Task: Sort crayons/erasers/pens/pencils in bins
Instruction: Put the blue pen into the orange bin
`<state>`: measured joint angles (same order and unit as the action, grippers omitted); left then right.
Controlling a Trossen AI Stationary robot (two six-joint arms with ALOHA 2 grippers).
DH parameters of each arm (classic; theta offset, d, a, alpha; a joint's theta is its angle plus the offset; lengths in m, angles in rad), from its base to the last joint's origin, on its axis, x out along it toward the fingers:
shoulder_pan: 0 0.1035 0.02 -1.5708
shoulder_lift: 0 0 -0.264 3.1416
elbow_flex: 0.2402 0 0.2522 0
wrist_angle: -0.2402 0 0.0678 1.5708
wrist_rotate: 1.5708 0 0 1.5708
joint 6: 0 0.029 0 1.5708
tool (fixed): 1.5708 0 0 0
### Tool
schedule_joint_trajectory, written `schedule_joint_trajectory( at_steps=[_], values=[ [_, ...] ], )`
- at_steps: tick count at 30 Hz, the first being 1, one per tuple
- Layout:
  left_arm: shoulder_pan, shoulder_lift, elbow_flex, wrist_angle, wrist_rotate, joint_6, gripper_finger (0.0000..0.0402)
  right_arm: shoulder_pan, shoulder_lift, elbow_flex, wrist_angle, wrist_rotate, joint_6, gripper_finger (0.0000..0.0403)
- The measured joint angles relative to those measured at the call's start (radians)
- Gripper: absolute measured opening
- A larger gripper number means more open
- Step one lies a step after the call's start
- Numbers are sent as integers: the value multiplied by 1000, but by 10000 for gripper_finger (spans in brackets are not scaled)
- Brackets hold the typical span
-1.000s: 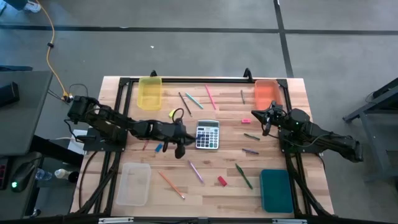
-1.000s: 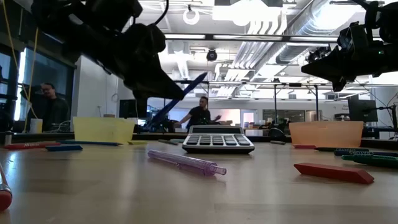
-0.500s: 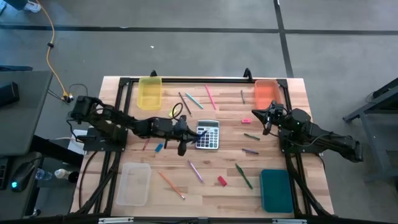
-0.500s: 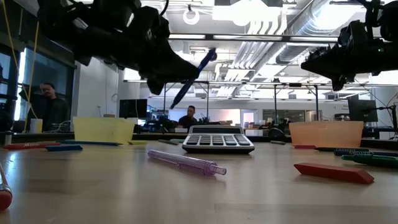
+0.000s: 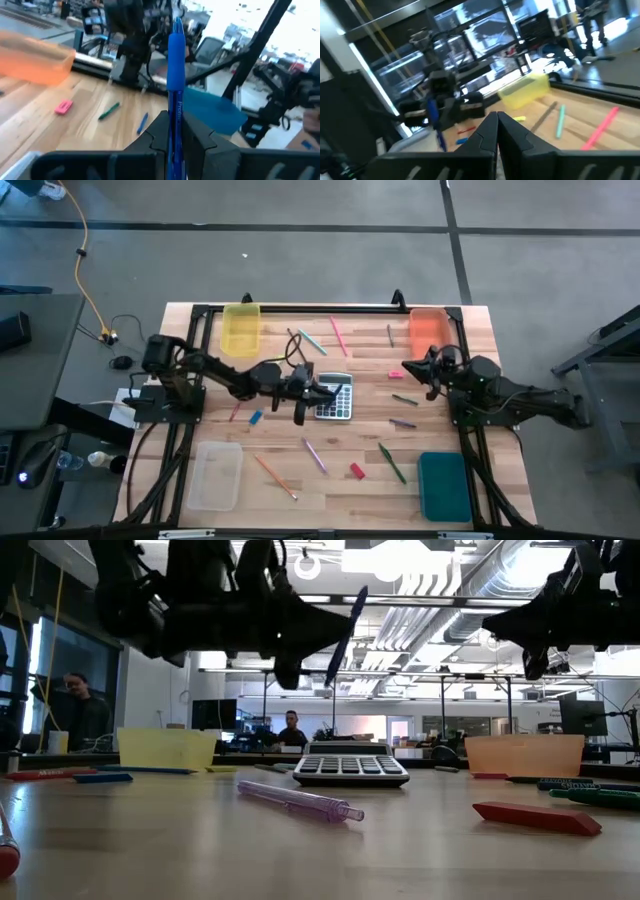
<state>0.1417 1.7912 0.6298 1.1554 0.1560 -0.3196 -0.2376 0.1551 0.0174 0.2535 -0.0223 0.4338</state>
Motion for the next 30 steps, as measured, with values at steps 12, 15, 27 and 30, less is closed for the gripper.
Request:
schedule_joint_trajectory(
  at_steps=[12, 15, 27, 30],
  values=[
    [42, 0, 23, 1, 18, 11, 17, 132, 371, 0, 359, 19, -42, 91],
    [43, 0, 23, 2, 18, 10, 17, 147, 463, 0, 453, 19, -21, 137],
    [48, 0, 23, 1, -9, 9, 17, 242, 848, 134, 718, 119, -56, 196],
    [48, 0, 23, 1, -11, 9, 17, 253, 944, 211, 718, 118, -76, 196]
  ],
)
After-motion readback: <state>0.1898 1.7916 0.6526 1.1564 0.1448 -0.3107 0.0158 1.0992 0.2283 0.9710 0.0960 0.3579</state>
